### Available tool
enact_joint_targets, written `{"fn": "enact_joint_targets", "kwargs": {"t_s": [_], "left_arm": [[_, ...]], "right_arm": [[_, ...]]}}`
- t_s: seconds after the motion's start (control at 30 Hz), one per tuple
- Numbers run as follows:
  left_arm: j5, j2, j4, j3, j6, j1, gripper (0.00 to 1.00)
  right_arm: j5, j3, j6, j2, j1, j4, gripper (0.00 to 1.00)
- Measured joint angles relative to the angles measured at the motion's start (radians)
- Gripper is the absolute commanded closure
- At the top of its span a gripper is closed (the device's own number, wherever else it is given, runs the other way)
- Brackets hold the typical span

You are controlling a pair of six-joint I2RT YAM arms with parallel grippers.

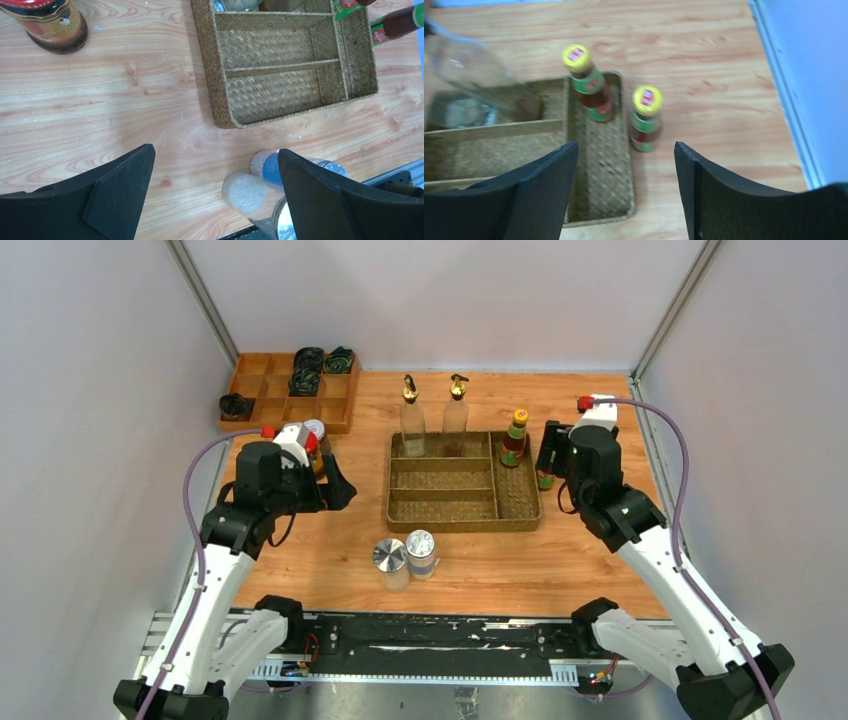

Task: Organize the condiment bottles
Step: Pick up the bottle from the center of the board.

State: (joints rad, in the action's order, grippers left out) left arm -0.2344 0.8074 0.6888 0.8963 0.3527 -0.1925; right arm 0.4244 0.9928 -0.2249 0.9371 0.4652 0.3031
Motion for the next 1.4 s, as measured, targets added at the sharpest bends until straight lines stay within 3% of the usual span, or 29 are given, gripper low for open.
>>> {"fn": "enact_joint_targets", "kwargs": {"t_s": [0.2, 0.57, 0.93, 1.1, 1.4], "left_arm": [[-0.008, -0.006, 0.000, 0.000, 0.003, 0.000, 0.01], [-0.009, -0.024, 0.002, 0.000, 0.003, 0.000, 0.01], [-0.008, -0.015, 0.002, 0.000, 0.002, 0.000, 0.01], [-0.008, -0.013, 0.002, 0.000, -0.001, 0.000, 0.01], [-0.007, -0.011, 0.002, 0.000, -0.002, 0.000, 0.01]], "right_arm": [[0.090, -0.042, -0.047, 0.002, -0.071, 0.091, 0.25], [-0.078, -0.082, -0.055, 0.111, -0.219, 0.003, 0.26], [-0.172, -0.087, -0.037, 0.225, -0.249, -0.112, 0.29], [-0.171, -0.087, -0.036, 0.304, -0.259, -0.156, 0.33], [-0.170, -0.087, -0.035, 0.362, -0.270, -0.211, 0.52]]}}
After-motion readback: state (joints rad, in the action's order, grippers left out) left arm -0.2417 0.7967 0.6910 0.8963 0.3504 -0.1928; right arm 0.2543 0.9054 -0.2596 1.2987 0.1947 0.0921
